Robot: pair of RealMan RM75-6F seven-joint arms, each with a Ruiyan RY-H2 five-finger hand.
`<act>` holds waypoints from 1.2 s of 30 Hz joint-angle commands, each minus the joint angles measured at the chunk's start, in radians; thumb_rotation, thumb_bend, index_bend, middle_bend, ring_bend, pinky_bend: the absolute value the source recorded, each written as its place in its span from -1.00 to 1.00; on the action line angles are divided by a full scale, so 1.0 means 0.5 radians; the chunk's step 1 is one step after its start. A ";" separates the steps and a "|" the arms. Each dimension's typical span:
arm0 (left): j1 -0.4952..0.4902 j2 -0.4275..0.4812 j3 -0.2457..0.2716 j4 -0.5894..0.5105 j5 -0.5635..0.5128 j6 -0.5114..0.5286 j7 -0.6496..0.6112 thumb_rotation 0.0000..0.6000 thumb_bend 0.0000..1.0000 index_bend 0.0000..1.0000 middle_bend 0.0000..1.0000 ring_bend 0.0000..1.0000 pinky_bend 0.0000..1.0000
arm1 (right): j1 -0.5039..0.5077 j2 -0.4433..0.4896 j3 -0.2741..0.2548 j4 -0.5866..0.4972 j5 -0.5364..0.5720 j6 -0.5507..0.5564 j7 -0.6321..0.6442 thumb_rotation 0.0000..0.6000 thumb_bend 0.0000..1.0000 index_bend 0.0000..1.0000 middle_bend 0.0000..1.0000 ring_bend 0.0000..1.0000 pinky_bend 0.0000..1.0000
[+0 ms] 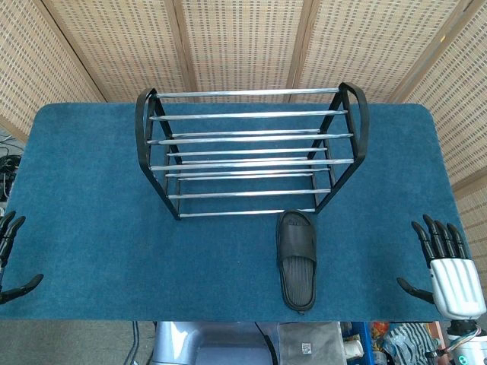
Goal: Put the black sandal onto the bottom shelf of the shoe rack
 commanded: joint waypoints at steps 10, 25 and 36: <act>-0.007 -0.005 -0.013 -0.021 -0.015 -0.003 0.024 1.00 -0.64 -1.00 -1.00 -1.00 -1.00 | 0.092 -0.021 -0.031 0.064 -0.110 -0.126 0.108 1.00 -0.68 -1.00 -1.00 -1.00 -1.00; -0.064 0.000 -0.065 -0.034 -0.169 -0.123 0.020 1.00 -0.64 -1.00 -1.00 -1.00 -1.00 | 0.840 -0.143 0.051 0.045 -0.497 -0.900 0.403 1.00 1.00 -0.85 -0.91 -1.00 -1.00; -0.107 0.000 -0.088 -0.032 -0.261 -0.209 0.029 1.00 -0.64 -1.00 -1.00 -1.00 -1.00 | 1.211 -0.538 0.184 0.121 -0.150 -1.517 -0.127 1.00 1.00 -0.73 -0.80 -1.00 -1.00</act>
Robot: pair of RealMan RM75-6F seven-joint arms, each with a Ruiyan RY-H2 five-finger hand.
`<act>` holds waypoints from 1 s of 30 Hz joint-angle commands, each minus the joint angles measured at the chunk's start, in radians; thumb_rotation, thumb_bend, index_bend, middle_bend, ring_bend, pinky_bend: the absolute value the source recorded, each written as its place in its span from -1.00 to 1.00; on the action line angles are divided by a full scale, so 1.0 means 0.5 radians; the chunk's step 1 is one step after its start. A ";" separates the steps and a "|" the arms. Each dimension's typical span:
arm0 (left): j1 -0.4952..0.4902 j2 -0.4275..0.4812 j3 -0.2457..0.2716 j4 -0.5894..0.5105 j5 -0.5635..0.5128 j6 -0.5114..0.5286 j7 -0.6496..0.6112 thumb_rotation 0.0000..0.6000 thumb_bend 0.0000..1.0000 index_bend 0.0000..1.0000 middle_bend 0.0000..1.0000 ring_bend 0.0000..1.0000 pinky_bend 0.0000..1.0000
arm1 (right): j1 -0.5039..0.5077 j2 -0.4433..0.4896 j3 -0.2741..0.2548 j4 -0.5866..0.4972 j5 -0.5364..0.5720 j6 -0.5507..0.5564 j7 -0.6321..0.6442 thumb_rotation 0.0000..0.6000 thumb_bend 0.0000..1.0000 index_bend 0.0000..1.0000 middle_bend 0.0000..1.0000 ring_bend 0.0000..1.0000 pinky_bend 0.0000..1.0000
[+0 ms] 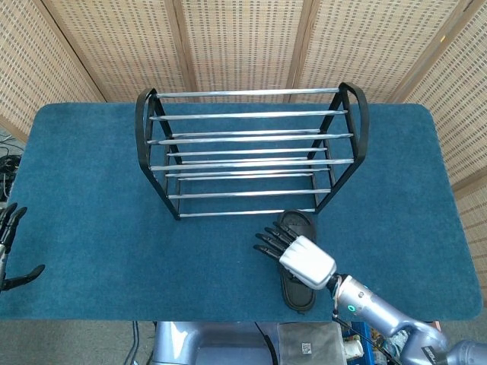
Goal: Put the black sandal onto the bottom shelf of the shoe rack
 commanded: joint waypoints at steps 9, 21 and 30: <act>-0.014 -0.005 0.003 -0.006 -0.017 -0.025 0.024 1.00 -0.64 -1.00 -1.00 -1.00 -1.00 | 0.256 -0.332 0.198 0.121 0.933 -0.384 -0.768 1.00 1.00 -0.45 -0.55 -0.81 -1.00; -0.019 0.004 0.001 -0.006 -0.029 -0.030 0.005 1.00 -0.64 -1.00 -1.00 -1.00 -1.00 | 0.450 -0.264 0.014 0.023 1.692 -0.230 -1.398 1.00 1.00 -0.37 -0.48 -0.76 -1.00; -0.021 0.000 0.010 -0.015 -0.011 -0.024 0.023 1.00 -0.64 -1.00 -1.00 -1.00 -1.00 | 0.549 -0.019 -0.242 -0.234 2.067 0.024 -1.768 1.00 1.00 -0.27 -0.33 -0.67 -1.00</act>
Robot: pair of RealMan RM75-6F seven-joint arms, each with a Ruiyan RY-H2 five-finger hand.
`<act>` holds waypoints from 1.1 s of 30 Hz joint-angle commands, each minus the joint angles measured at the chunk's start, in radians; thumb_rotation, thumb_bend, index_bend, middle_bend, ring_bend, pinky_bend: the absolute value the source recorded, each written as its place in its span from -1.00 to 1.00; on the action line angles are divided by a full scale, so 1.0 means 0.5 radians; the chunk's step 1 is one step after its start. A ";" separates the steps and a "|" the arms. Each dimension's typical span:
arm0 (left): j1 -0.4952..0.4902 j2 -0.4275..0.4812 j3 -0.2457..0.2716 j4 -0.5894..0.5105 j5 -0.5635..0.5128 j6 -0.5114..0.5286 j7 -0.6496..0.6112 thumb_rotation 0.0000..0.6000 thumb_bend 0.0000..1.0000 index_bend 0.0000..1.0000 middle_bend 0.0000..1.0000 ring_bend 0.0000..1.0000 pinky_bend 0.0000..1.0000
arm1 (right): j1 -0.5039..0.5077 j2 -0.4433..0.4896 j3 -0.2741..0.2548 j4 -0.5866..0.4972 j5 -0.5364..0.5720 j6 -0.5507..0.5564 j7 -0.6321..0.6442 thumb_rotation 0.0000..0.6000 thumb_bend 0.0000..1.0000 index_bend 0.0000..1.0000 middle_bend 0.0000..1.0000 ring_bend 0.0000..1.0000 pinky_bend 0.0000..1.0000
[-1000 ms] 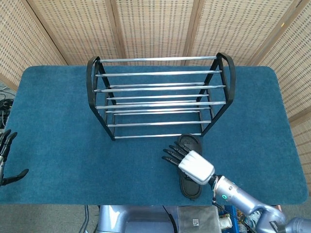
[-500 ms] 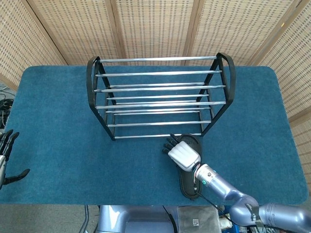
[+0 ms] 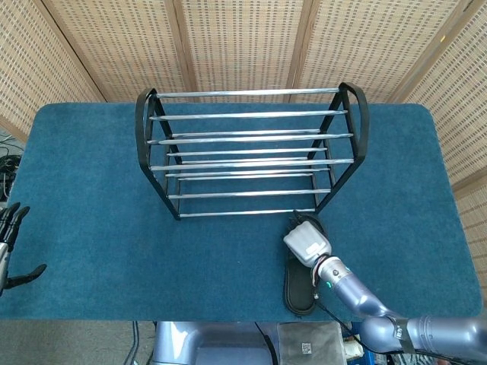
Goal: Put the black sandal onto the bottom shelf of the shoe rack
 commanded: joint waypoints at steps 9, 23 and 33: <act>0.001 -0.017 0.014 -0.019 0.022 0.010 0.058 1.00 -0.64 -1.00 -1.00 -1.00 -1.00 | 0.099 0.240 -0.262 -0.117 0.500 0.207 -0.186 1.00 1.00 -0.27 -0.33 -0.67 -1.00; -0.004 -0.028 0.017 -0.021 0.017 0.005 0.088 1.00 -0.64 -1.00 -1.00 -1.00 -1.00 | -0.109 0.488 -0.270 -0.248 -0.334 0.389 0.435 1.00 -1.00 -1.00 -1.00 -1.00 -1.00; -0.003 -0.025 0.023 -0.026 0.023 0.007 0.096 1.00 -0.64 -1.00 -1.00 -1.00 -1.00 | -0.212 0.427 -0.335 -0.267 -0.859 0.246 0.761 1.00 -1.00 -1.00 -1.00 -1.00 -1.00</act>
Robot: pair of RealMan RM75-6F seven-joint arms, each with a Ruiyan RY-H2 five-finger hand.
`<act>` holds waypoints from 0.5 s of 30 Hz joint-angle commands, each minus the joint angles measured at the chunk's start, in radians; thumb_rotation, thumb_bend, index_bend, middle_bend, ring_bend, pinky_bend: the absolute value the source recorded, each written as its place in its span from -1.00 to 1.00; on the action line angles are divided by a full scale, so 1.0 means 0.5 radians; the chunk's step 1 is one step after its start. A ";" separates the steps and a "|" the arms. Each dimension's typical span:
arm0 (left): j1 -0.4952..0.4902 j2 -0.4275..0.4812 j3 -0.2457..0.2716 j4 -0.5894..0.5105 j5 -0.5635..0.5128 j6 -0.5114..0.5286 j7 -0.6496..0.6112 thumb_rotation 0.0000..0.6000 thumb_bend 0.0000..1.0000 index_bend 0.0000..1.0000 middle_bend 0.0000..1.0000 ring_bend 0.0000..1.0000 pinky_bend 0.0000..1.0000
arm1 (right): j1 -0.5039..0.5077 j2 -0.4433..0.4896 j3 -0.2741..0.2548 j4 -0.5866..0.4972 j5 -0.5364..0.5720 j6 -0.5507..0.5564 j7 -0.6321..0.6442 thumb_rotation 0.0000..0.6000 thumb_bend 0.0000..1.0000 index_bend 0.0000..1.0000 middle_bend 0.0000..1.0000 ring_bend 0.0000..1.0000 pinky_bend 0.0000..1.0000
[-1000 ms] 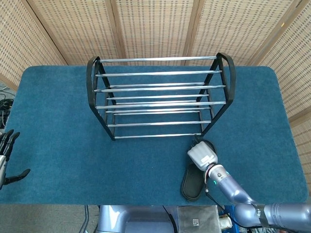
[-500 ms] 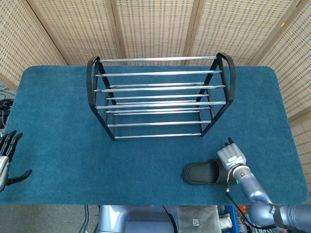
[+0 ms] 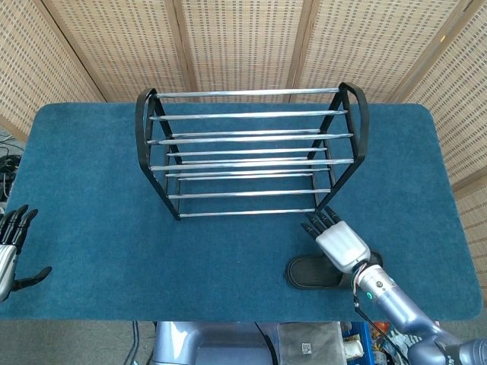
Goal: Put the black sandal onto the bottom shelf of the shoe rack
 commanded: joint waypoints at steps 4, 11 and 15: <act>-0.004 0.007 -0.004 0.008 -0.009 -0.007 -0.021 1.00 -0.64 -1.00 -1.00 -1.00 -1.00 | -0.080 -0.130 -0.021 -0.029 -0.092 -0.065 -0.009 1.00 -1.00 -1.00 -1.00 -1.00 -1.00; 0.003 0.016 -0.018 0.001 -0.049 0.004 -0.027 1.00 -0.64 -1.00 -1.00 -1.00 -1.00 | -0.118 -0.343 -0.009 0.064 0.035 -0.041 -0.165 1.00 -1.00 -1.00 -1.00 -1.00 -1.00; 0.005 0.020 -0.018 0.001 -0.043 0.009 -0.032 1.00 -0.64 -1.00 -1.00 -1.00 -1.00 | -0.136 -0.406 -0.005 0.119 0.115 -0.025 -0.208 1.00 -1.00 -1.00 -1.00 -1.00 -1.00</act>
